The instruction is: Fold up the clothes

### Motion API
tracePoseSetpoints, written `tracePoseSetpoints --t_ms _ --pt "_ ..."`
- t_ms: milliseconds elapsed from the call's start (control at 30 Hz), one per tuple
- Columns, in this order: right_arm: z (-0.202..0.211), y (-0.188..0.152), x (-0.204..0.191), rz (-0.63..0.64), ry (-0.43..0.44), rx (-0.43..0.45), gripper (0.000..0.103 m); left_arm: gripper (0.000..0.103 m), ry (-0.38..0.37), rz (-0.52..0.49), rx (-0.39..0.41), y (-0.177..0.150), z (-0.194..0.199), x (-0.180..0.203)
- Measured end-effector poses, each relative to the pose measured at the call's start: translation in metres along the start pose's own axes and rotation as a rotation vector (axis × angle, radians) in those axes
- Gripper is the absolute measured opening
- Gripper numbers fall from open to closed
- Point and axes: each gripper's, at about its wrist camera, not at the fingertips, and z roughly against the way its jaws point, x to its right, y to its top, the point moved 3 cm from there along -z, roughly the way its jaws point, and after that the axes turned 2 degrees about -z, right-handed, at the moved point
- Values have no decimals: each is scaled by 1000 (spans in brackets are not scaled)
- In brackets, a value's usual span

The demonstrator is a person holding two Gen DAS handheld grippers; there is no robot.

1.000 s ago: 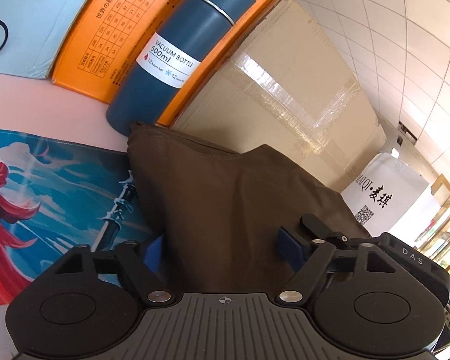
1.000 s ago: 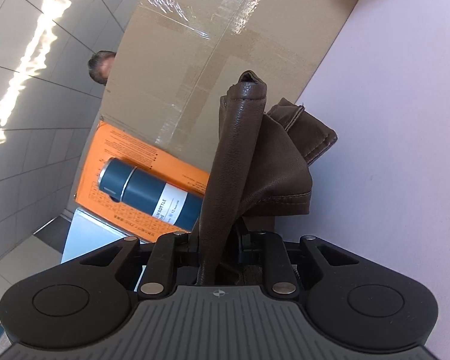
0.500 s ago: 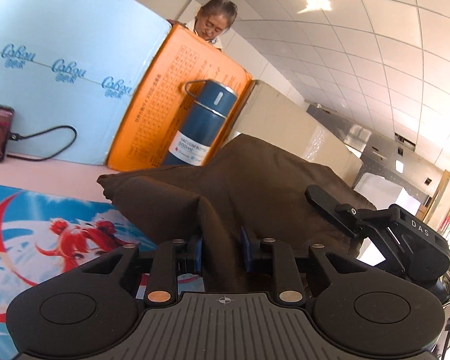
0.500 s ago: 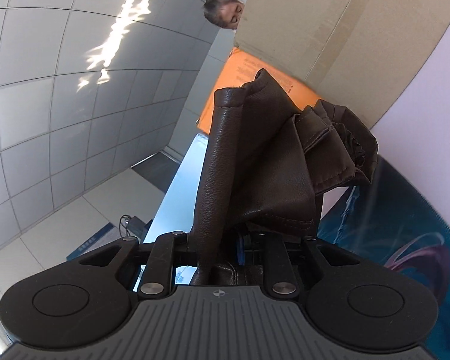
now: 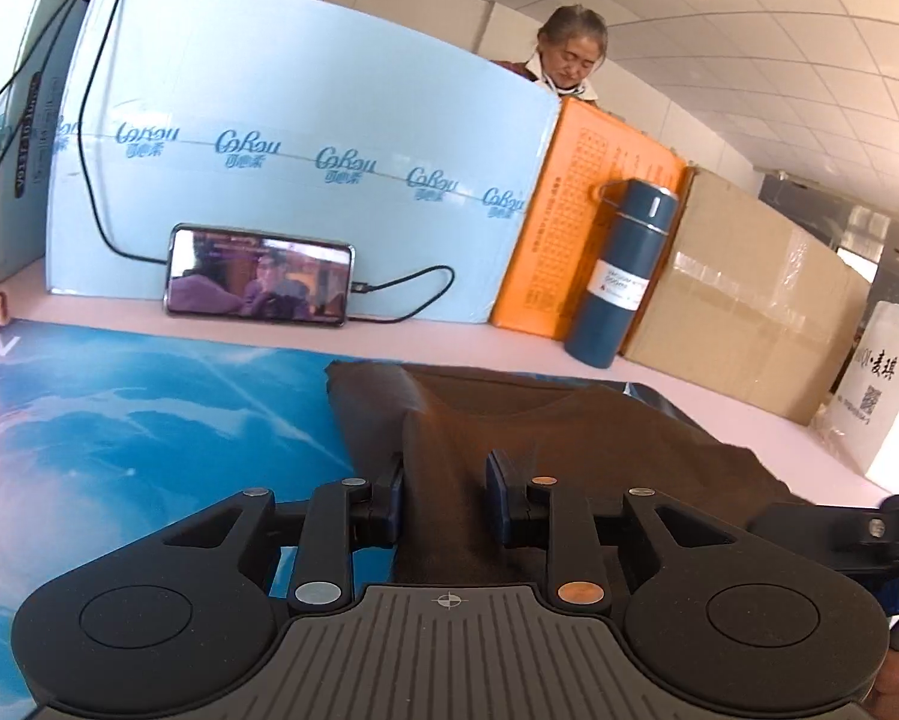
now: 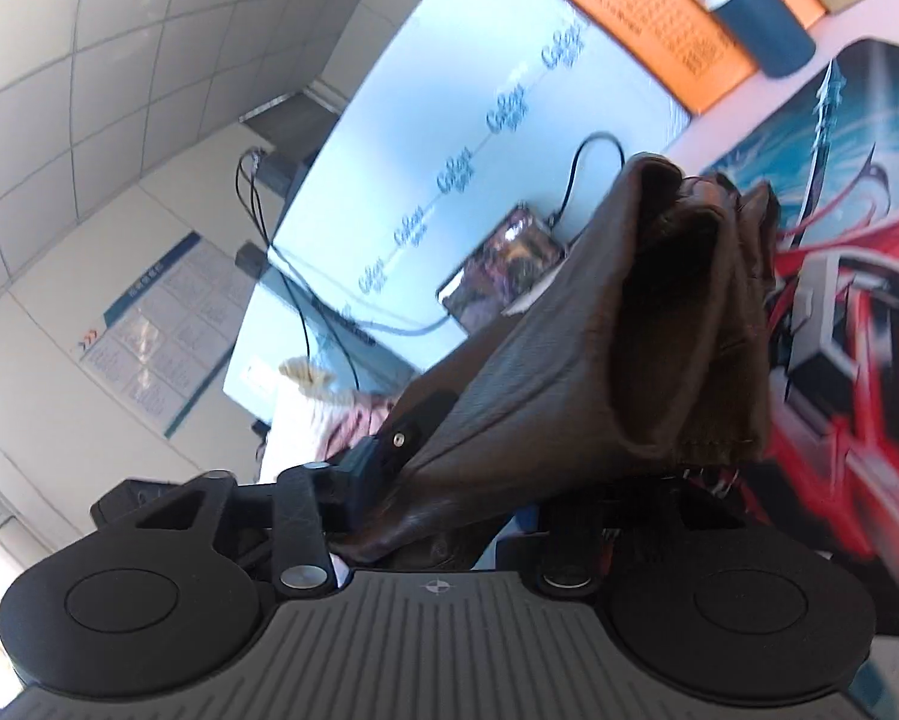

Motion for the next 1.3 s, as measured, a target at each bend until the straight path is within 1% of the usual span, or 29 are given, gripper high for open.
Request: tracePoseSetpoints --t_ms 33,67,100,133,167,200,267,300,333,433,500,567,667,733,833,933,1000,1100,1133,1200,1300 --pt "0 -5 -1 0 -6 -26 77 41 13 -1 -3 0 2 -3" --pt "2 -10 -1 0 -17 -37 77 52 26 -3 -3 1 5 -6" --pt "6 -14 -1 -2 -27 -48 77 65 40 -24 22 1 10 -6" --pt "12 -16 -1 -2 -30 -54 78 74 55 -45 47 1 15 -7" --pt "20 -17 -1 0 -26 -57 79 89 68 -67 72 2 20 -6" --pt "28 -19 -1 1 -22 -61 81 96 73 -97 103 2 24 -4" --pt "42 -21 -1 12 -21 -63 87 99 82 -156 164 3 32 2" --pt "48 -21 -1 27 -27 -58 88 103 77 -192 181 2 33 8" --pt "54 -22 -2 43 -40 -47 89 103 73 -228 197 2 34 13" --pt "66 -16 1 49 -78 25 91 103 84 -355 225 -4 35 34" --pt "75 -10 9 19 -84 81 93 103 62 -422 264 -11 39 47" --pt "81 -3 19 -25 -98 150 95 103 18 -532 301 -17 43 64" --pt "82 10 30 -70 -136 249 100 103 21 -744 299 -26 40 90" --pt "79 19 31 -70 -161 303 103 103 11 -836 284 -34 38 103" --pt "68 35 26 -50 -165 384 103 103 -23 -859 256 -43 37 116" --pt "54 44 26 -27 -161 440 103 103 -14 -944 247 -57 34 129" --pt "46 47 31 -25 -156 439 103 103 1 -1011 233 -65 29 136" --pt "38 46 43 -62 -134 393 103 103 4 -1068 175 -71 13 146" --pt "38 45 46 -74 -134 389 103 103 9 -1087 169 -73 8 150" --pt "41 44 50 -88 -142 400 103 103 32 -1090 162 -73 0 157" --pt "42 43 56 -118 -155 409 103 103 68 -1038 160 -65 -8 161"
